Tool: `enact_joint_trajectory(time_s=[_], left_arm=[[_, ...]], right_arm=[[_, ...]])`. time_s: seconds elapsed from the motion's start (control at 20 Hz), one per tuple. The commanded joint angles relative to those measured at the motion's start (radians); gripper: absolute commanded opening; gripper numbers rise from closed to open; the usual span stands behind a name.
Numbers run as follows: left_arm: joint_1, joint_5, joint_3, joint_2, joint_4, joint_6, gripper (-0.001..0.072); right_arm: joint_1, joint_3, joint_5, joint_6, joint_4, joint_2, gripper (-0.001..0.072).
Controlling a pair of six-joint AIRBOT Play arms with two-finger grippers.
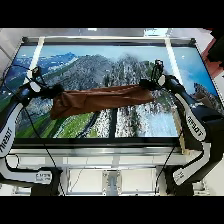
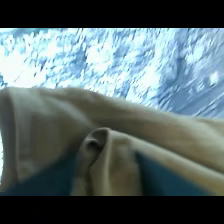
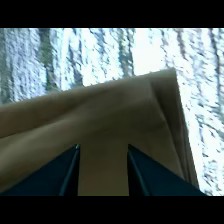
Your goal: Fold the shirts.
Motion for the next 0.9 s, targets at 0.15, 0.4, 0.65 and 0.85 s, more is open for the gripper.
enact_joint_trajectory(time_s=[0.15,0.4,0.65,0.85], left_arm=[[-0.001,0.006,0.090,0.011,-0.092,0.001,0.0497],[-0.061,-0.004,0.180,0.015,-0.411,0.408,0.0498],[-0.233,0.079,0.180,0.014,-0.465,0.690,0.0486],[-0.284,0.044,0.180,0.014,-0.453,0.690,0.0486]], right_arm=[[-0.024,0.132,0.035,-0.026,-0.011,0.039,0.0352],[-0.210,0.170,0.328,-0.082,0.225,0.045,0.0411],[-0.329,0.014,0.666,-0.275,0.522,0.023,0.0458],[-0.231,-0.163,0.301,-0.288,0.605,0.070,0.0459]])
